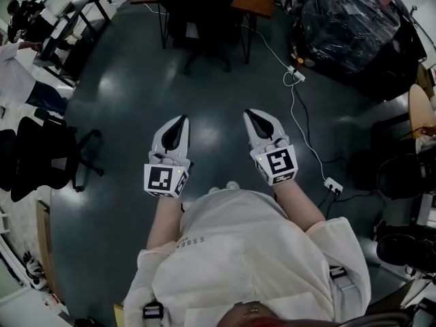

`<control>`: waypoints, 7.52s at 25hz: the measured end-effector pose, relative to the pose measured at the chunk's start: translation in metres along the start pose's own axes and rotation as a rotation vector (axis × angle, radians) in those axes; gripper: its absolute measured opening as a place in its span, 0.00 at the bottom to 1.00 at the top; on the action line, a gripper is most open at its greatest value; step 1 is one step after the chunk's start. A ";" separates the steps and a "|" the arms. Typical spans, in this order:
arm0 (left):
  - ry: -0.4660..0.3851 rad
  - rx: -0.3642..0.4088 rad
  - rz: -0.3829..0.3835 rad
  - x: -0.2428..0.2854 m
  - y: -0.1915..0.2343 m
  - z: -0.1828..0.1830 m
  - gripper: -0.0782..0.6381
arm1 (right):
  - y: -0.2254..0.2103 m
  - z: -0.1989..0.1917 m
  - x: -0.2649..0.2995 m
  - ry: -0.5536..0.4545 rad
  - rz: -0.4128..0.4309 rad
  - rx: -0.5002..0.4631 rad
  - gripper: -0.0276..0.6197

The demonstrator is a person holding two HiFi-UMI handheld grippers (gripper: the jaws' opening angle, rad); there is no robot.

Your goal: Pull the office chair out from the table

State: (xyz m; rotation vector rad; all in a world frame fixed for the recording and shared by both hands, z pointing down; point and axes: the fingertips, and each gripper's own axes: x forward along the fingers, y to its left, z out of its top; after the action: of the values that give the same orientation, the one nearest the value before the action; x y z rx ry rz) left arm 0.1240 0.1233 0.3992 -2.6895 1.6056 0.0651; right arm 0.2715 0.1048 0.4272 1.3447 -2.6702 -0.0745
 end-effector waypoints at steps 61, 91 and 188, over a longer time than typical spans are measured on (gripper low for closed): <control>0.020 0.006 -0.049 0.314 0.370 -0.035 0.13 | -0.136 -0.003 0.458 0.039 -0.079 0.040 0.03; -0.076 0.589 -0.475 0.549 0.461 0.073 0.15 | -0.276 0.122 0.603 0.162 -0.138 -0.258 0.17; 0.312 1.247 -0.931 0.333 0.357 0.013 0.23 | -0.076 0.093 0.480 0.478 0.097 -1.046 0.06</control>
State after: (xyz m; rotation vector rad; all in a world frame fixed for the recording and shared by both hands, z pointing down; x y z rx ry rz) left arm -0.0325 -0.3392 0.3782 -2.0464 0.0316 -0.9882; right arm 0.0364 -0.3277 0.3810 0.7368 -1.7932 -0.8668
